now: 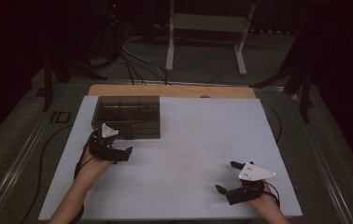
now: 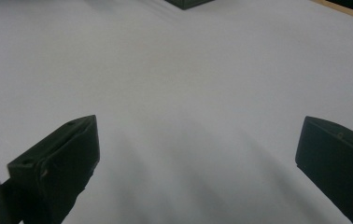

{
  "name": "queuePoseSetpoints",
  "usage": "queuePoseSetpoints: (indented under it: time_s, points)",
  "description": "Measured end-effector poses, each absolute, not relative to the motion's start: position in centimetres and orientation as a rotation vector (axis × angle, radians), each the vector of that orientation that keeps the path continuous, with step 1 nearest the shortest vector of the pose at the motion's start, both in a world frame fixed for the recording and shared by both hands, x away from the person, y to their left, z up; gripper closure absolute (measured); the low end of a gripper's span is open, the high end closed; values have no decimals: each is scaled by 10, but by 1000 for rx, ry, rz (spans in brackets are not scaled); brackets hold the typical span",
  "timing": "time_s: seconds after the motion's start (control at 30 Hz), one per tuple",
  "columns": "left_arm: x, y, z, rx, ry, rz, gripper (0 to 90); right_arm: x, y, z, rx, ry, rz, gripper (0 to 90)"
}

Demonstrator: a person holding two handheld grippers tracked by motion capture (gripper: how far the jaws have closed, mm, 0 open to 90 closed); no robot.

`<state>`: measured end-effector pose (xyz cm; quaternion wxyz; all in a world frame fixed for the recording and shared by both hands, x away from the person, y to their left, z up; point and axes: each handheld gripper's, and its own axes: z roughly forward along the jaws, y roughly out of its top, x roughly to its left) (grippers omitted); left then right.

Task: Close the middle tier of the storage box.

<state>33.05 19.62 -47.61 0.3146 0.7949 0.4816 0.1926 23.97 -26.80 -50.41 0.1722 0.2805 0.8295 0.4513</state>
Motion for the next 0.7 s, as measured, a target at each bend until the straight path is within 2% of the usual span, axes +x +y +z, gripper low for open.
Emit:
queuePoseSetpoints:
  time_s: [0.43, 0.7]
  points:
    - [331, 195, -476, 2090, 1221, 411, 0, 239, -269, -504, 795, 2351, 1284, 1]
    - [326, 184, -479, 2136, 1125, 332, 0, 239, -268, -504, 795, 2355, 1280, 1]
